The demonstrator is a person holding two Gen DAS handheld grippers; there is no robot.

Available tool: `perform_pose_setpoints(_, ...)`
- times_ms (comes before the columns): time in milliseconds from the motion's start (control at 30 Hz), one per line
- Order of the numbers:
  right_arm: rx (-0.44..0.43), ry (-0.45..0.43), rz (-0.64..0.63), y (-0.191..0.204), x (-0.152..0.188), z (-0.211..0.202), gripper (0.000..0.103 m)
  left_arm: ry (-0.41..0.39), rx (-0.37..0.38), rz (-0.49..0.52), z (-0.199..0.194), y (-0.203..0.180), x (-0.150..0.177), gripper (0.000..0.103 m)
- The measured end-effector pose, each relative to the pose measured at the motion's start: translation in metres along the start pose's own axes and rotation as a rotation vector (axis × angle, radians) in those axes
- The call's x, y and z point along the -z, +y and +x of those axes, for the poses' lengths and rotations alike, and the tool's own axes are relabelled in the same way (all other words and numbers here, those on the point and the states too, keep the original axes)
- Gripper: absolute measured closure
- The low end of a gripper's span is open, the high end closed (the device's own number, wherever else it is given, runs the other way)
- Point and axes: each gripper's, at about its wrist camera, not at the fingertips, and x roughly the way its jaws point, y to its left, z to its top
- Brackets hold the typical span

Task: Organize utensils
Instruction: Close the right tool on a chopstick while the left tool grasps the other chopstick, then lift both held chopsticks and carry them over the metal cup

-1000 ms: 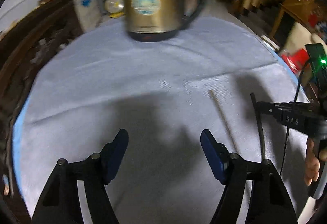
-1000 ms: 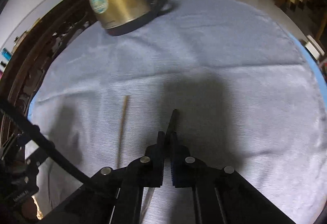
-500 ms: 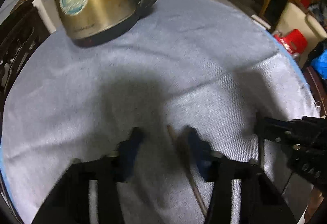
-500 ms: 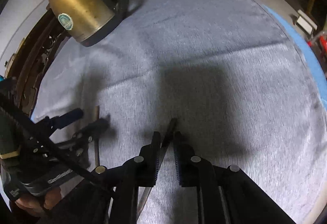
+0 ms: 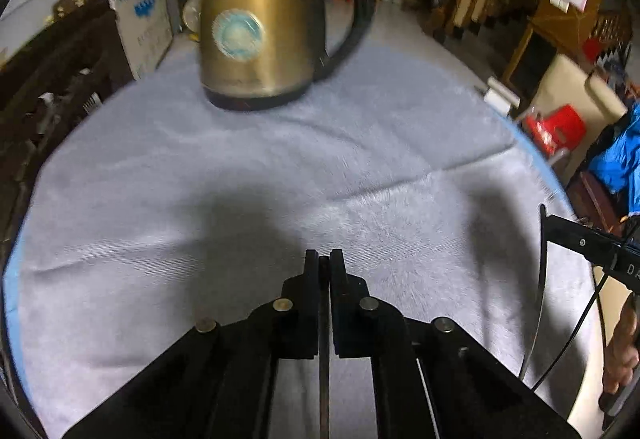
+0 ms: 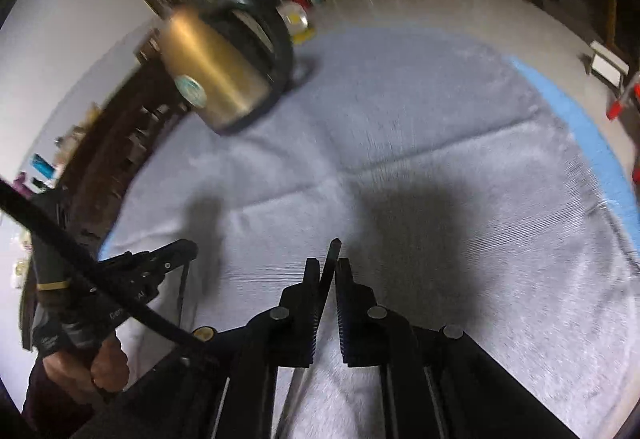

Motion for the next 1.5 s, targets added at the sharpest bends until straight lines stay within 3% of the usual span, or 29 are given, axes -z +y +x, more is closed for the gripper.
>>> perform_pose_setpoints(333,0.008,-0.252,-0.085,0.026,0.035,-0.119,0.095,-0.243,-0.075,-0.047,-0.147,0.028,0.039,0.098)
perform_pose_setpoints(733,0.071,-0.501,-0.201,0.072,0.126,-0.24,0.096,-0.454,-0.114,-0.129,-0.254,0.023,0.119,0.098)
perform_pose_setpoints(1067,0.049,-0.546,-0.259,0.099,0.171,-0.289,0.096,-0.595,-0.04,-0.127,-0.329,0.004,0.152,0.098)
perform_pose_setpoints(1500,-0.01,-0.584,-0.35,0.135,0.197,-0.326,0.096,-0.684,0.02,-0.153,-0.393,-0.014,0.183,0.098)
